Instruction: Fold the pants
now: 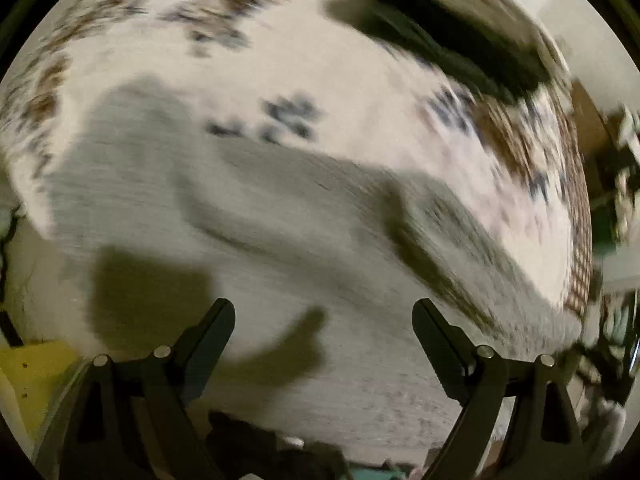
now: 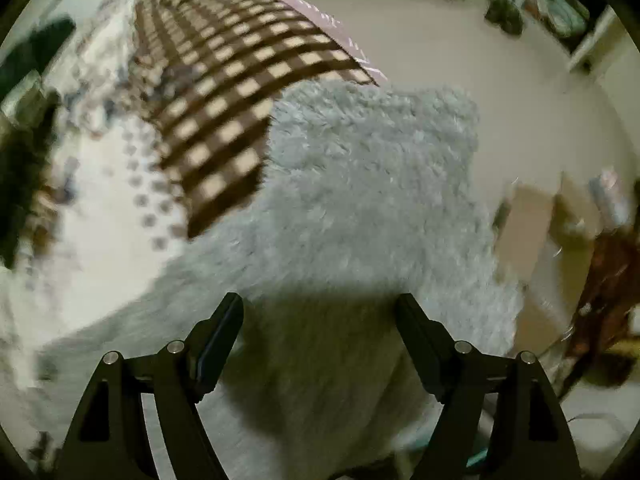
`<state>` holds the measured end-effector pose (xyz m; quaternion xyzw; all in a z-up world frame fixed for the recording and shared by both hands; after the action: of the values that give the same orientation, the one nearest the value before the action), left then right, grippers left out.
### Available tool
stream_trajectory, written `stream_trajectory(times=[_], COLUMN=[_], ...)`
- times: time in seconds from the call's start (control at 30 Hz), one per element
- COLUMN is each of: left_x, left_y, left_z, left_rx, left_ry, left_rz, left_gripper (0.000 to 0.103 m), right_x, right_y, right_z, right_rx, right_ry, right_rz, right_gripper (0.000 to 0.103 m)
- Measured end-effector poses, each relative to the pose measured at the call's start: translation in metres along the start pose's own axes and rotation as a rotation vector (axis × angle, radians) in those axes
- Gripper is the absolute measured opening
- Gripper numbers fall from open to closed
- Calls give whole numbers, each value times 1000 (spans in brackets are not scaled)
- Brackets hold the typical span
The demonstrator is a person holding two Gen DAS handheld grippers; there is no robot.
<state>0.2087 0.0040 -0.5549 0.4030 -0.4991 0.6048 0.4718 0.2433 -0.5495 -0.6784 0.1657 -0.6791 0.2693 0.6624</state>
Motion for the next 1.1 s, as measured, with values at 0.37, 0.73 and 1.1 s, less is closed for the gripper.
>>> stream_trajectory(times=[0.37,0.73,1.1], left_x=[-26,-33,-32], left_y=[19,34,60], left_z=[71,78,81], left_rx=[-111,-188,-194], left_ry=[46,-8,12], left_rz=[-92,-150,-193], left_gripper=[91,91,91], right_x=[0,-24,-19], right_y=[18,47,65], right_z=[181,130,141], right_rx=[-651,-549,-523], right_ry=[-101,-221,-142], right_rz=[-128,-162,-199], right_gripper=[61,5,16])
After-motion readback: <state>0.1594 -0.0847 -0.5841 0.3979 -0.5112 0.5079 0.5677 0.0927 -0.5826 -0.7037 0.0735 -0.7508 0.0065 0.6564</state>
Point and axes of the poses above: each gripper's, at about its wrist camera, not at the fingertips, and x roughly against the way its jaws point, z to its right, y to its underside, the point moved 4 cm from there along -x, roughly the way its jaws point, and after that the axes turned 14 degrees about -x, right-handed, at the moved point
